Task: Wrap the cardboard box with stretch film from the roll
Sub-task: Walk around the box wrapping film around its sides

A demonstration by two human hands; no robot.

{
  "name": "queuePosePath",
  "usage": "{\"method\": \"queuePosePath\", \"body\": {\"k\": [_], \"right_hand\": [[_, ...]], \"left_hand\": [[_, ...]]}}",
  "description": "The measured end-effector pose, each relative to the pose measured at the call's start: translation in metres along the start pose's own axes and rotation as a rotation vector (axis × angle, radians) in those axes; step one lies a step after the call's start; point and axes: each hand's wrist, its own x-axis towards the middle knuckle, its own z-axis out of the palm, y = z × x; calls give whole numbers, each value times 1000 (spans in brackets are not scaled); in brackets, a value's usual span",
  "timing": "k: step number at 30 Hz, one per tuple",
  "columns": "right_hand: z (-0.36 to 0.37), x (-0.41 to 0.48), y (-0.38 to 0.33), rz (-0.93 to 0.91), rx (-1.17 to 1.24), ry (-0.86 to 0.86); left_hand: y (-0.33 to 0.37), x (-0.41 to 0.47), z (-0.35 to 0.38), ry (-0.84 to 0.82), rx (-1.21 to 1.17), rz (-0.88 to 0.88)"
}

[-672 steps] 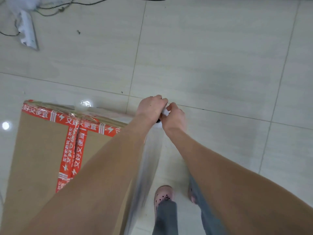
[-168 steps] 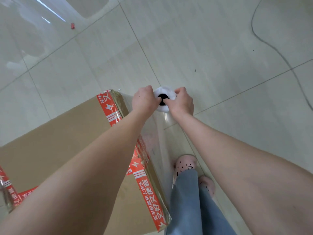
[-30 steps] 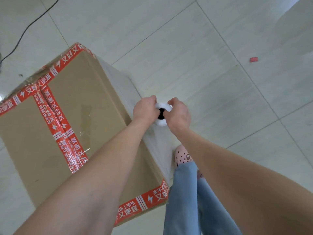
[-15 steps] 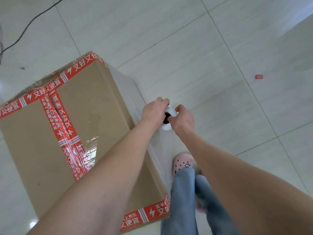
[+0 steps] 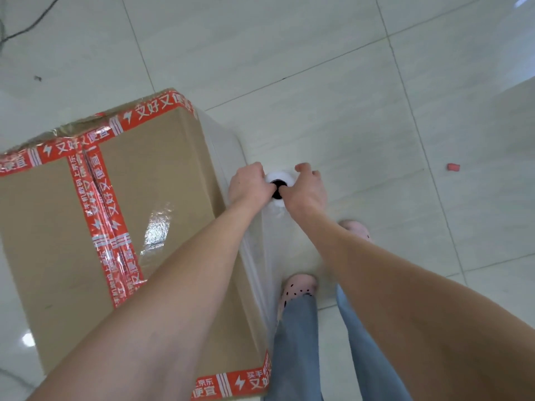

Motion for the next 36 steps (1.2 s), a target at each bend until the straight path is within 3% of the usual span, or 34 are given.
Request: {"method": "queuePosePath", "body": {"k": [4, 10, 19, 24, 27, 32, 36], "right_hand": [[-3, 11, -7, 95, 8, -49], [-4, 24, -16, 1, -76, -72], [-10, 38, -40, -205, -223, -62], [-10, 41, -42, -49, -104, -102], [-19, 47, -36, 1, -79, -135], [-24, 55, -32, -40, -73, -145], [-29, 60, -39, -120, -145, -155]], "left_hand": [[-4, 4, 1, -4, -89, -77], [6, 19, -3, -39, 24, 58], [6, 17, -14, 65, -139, -98], [6, 17, -17, 38, -187, -252], [20, 23, -21, -26, -77, -194], [39, 33, -24, 26, 210, 103], [42, 43, -32, 43, 220, 99]]}}
